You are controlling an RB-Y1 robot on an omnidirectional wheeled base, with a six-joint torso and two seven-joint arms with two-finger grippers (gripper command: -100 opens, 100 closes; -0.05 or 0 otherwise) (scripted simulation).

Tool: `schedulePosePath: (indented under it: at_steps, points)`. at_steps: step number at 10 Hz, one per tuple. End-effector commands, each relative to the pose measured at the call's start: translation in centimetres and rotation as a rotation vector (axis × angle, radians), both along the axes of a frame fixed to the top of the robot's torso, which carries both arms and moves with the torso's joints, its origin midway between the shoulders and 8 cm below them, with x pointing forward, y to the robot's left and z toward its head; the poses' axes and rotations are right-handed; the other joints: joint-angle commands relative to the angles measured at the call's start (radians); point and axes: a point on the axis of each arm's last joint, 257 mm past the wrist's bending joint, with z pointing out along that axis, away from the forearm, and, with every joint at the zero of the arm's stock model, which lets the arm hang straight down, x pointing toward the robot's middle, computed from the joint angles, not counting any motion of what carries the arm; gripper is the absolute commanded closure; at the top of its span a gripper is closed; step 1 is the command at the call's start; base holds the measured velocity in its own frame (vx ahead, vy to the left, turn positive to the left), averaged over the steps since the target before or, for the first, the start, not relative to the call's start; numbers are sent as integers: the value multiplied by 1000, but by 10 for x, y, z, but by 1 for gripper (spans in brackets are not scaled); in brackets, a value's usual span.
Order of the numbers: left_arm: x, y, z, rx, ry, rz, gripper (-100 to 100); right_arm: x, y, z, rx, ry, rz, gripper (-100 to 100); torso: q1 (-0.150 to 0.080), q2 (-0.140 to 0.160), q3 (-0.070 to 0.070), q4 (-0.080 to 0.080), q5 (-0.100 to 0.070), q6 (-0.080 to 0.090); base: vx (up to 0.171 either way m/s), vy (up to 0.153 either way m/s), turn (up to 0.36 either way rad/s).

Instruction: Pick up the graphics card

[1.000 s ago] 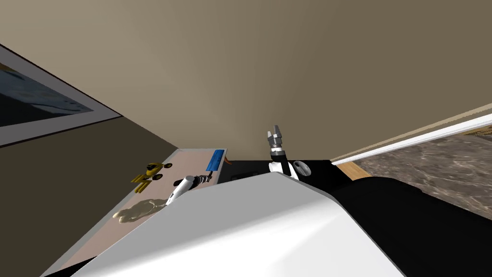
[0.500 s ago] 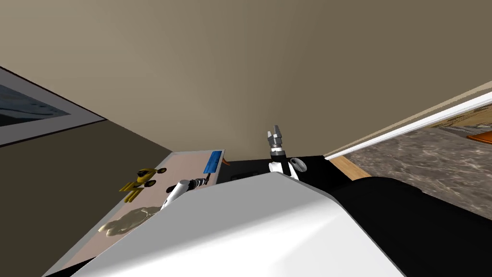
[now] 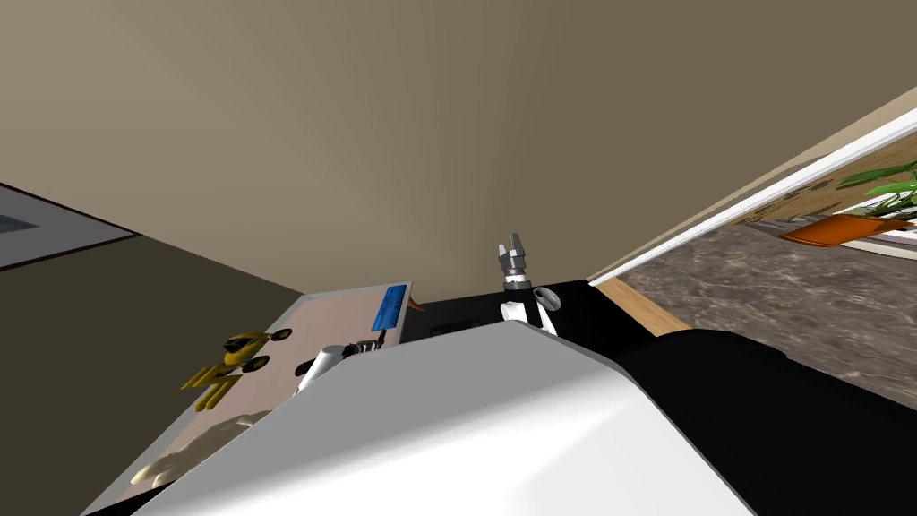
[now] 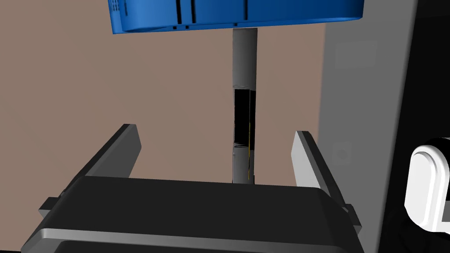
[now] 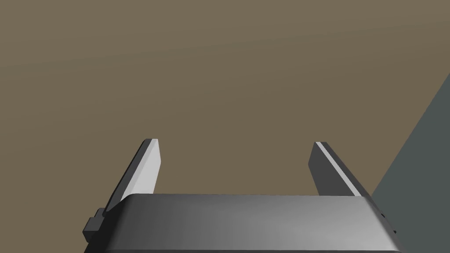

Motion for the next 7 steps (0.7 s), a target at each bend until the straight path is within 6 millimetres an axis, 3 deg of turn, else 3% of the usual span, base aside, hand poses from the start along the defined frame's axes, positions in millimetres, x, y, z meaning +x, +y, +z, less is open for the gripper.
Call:
schedulePosePath:
  at_steps: [1, 2, 4, 5, 7]
  points:
    - [-3, 8, 1, 1, -14, 37, -100, 0, 0, 0, 0, 0, 0, 0, 0, 0, 0, 0, 0, 0, -5, -3, 39]
    - [-19, 9, -5, 2, 8, 23, -100, 0, 0, 0, 0, 0, 0, 0, 0, 0, 0, 0, 0, 0, -8, -12, -238]
    - [-21, 19, -1, -1, -14, 78, -100, 0, 0, 0, 0, 0, 0, 0, 0, 0, 0, 0, 0, 0, -5, -4, -76]
    - [-36, 17, -8, -3, 7, 64, -100, 0, 0, 0, 0, 0, 0, 0, 0, 0, 0, 0, 0, 0, -6, -14, -411]
    - [-38, 27, -4, -4, -15, 117, -100, 0, 0, 0, 0, 0, 0, 0, 0, 0, 0, 0, 0, 0, -7, -12, 2]
